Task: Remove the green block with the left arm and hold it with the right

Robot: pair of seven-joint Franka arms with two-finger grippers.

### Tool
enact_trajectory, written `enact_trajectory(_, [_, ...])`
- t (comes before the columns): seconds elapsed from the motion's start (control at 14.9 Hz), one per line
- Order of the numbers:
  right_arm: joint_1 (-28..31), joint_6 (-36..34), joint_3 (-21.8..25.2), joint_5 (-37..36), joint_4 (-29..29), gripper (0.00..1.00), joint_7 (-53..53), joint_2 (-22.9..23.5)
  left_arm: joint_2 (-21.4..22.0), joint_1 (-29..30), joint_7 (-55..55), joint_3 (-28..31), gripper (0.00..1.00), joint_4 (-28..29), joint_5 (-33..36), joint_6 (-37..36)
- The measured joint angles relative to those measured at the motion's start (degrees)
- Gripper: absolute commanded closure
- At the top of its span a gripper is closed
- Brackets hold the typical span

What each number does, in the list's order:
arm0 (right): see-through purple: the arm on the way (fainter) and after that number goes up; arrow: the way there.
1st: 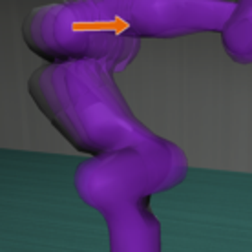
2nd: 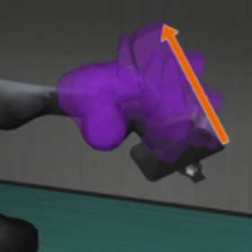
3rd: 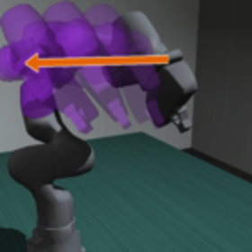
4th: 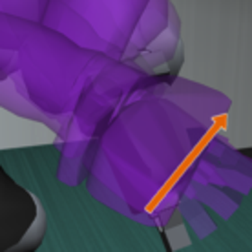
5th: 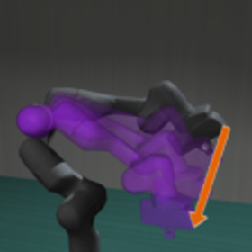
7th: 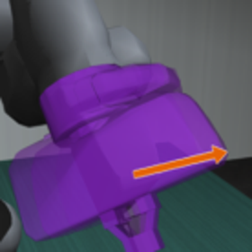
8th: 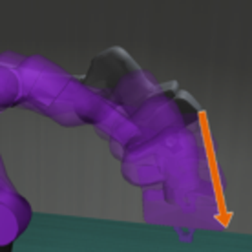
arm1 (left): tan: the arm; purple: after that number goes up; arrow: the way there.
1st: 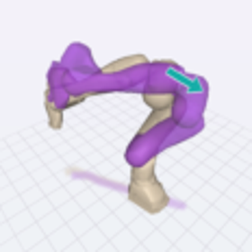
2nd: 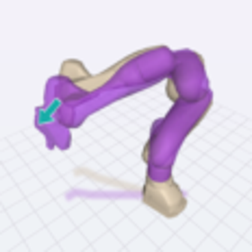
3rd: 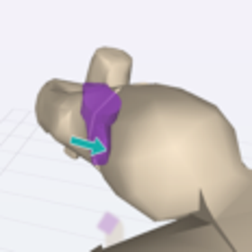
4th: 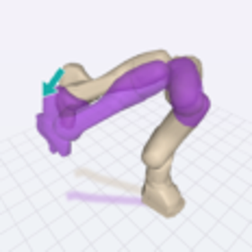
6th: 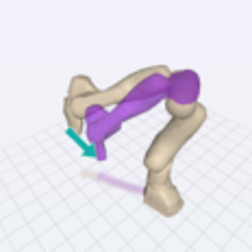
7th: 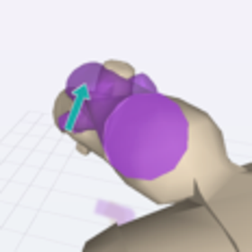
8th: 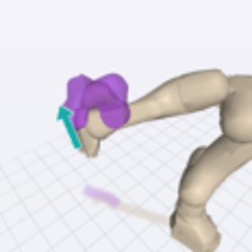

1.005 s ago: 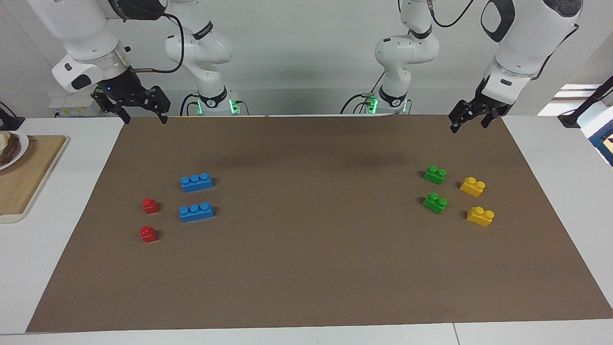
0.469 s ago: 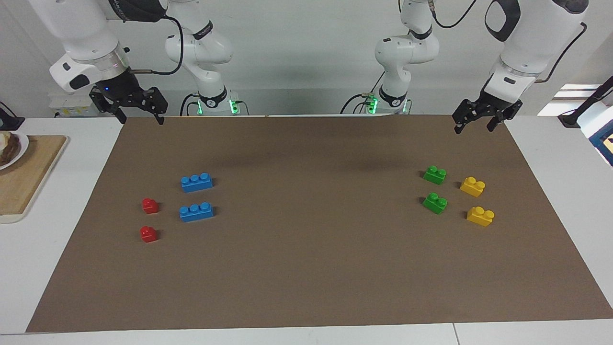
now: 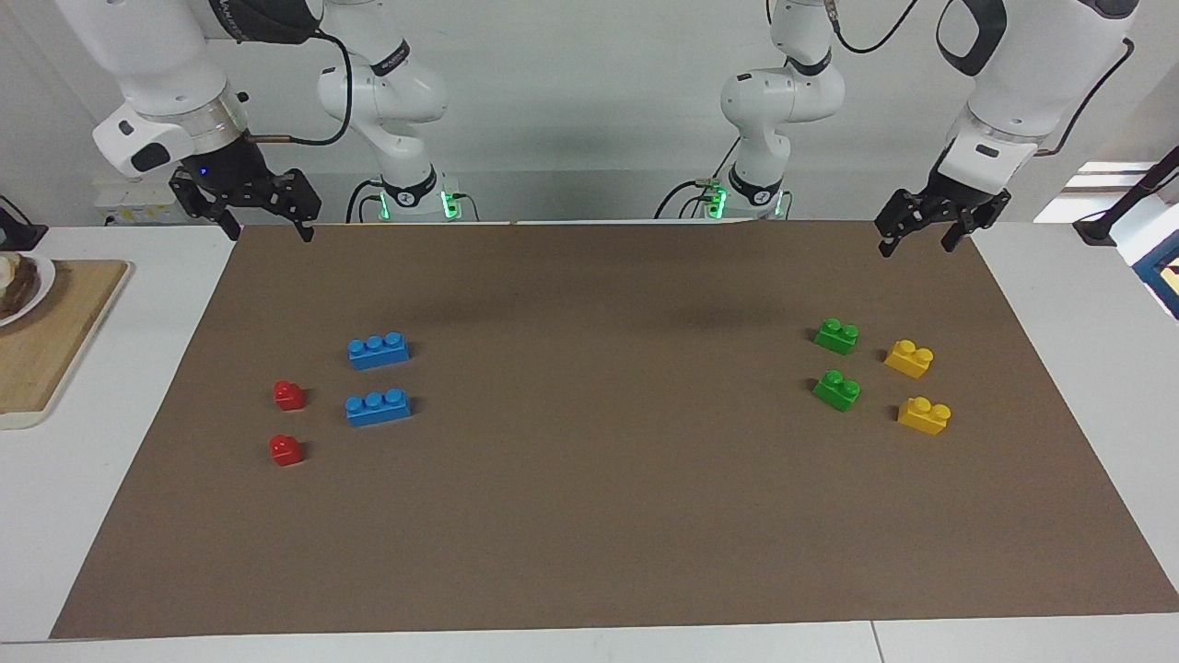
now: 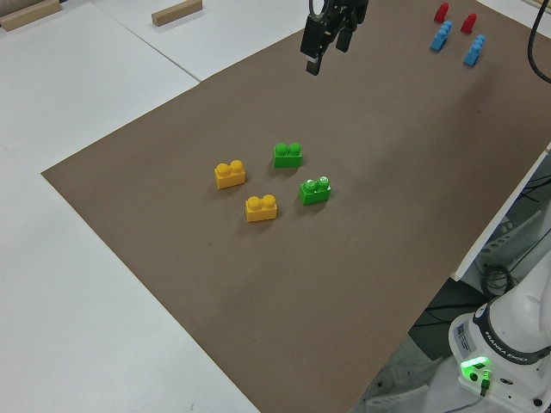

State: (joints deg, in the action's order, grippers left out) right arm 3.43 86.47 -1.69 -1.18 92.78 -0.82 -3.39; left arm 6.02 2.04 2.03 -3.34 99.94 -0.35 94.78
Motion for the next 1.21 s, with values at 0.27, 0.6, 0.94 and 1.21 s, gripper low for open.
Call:
enact_trajectory(0.27, [0.0,0.0,0.0,0.0,0.2,0.00,0.0,0.0,0.0,0.0,0.0,0.0,0.00,0.0,0.0,0.0])
enact_trajectory(0.6, [0.0,0.0,0.0,0.6,0.2,0.00,-0.4,0.0,0.0,0.0,0.0,0.0,0.00,0.0,0.0,0.0])
enact_trajectory(0.94, [-0.1,0.0,-0.1,0.8,0.2,0.00,-0.7,0.0,0.0,0.0,0.0,-0.1,0.00,0.0,0.0,0.0])
enact_trajectory(1.21, [-0.1,0.0,-0.1,0.8,0.2,0.00,-0.7,0.0,0.0,0.0,0.0,-0.1,0.00,0.0,0.0,0.0])
